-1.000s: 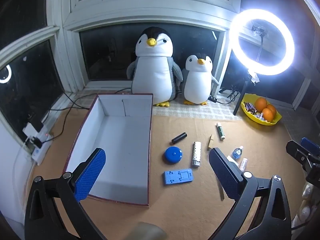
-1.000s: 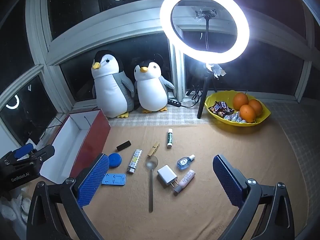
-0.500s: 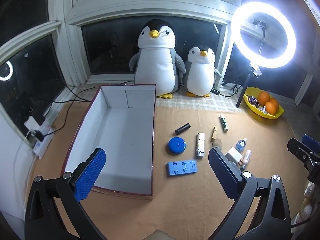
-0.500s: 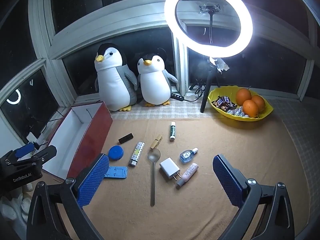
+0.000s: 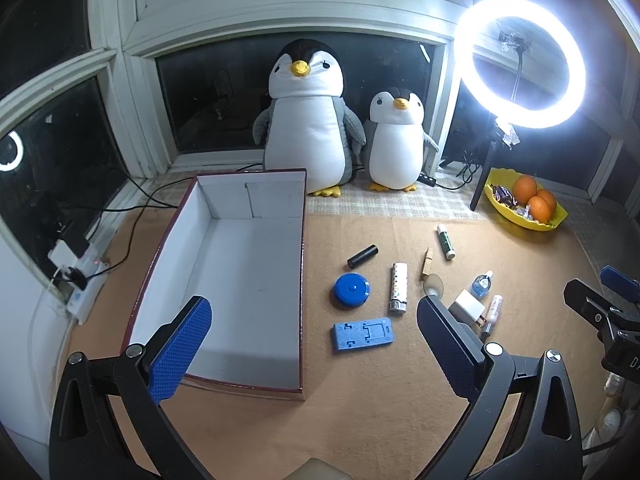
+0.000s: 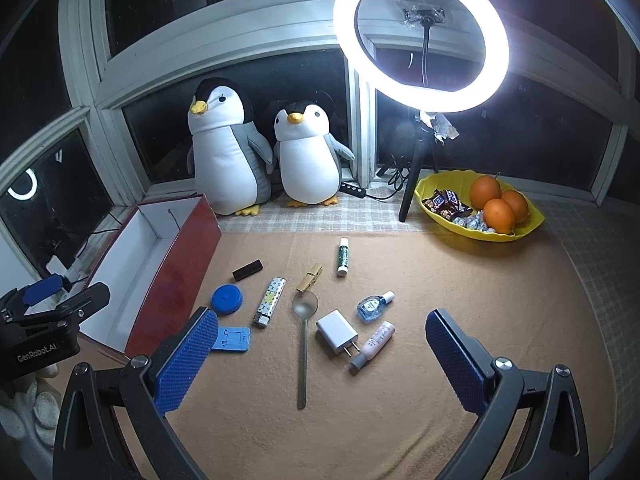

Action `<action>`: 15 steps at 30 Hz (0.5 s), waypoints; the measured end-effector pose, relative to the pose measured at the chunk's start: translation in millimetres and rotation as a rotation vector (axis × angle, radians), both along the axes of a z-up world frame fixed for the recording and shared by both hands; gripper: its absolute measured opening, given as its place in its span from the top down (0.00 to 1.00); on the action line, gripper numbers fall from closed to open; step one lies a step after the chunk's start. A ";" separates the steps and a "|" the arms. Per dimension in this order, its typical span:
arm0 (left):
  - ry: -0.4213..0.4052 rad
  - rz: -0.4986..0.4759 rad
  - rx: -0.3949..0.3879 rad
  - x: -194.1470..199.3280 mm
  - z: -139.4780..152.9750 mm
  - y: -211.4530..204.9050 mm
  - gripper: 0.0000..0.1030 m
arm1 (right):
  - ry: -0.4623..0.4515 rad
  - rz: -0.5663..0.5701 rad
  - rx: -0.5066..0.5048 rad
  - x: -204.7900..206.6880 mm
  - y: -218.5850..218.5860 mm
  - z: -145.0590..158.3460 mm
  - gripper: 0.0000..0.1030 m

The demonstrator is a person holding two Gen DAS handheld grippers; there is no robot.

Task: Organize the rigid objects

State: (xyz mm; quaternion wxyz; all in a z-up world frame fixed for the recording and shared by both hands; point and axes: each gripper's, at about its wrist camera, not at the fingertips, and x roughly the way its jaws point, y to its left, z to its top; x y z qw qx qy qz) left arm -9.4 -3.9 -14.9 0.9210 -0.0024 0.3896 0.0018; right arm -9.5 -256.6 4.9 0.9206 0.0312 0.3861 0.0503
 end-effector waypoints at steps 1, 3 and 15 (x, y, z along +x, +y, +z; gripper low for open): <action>0.000 0.001 0.000 -0.2 -0.3 0.7 0.01 | 0.001 0.000 0.000 0.4 0.1 0.1 0.01; -0.001 0.005 0.001 0.2 -0.4 1.5 0.01 | 0.001 0.001 -0.001 0.4 0.2 0.0 0.01; 0.006 0.008 -0.002 0.5 -1.6 3.1 0.01 | 0.007 -0.003 0.006 1.4 -2.8 -2.8 0.01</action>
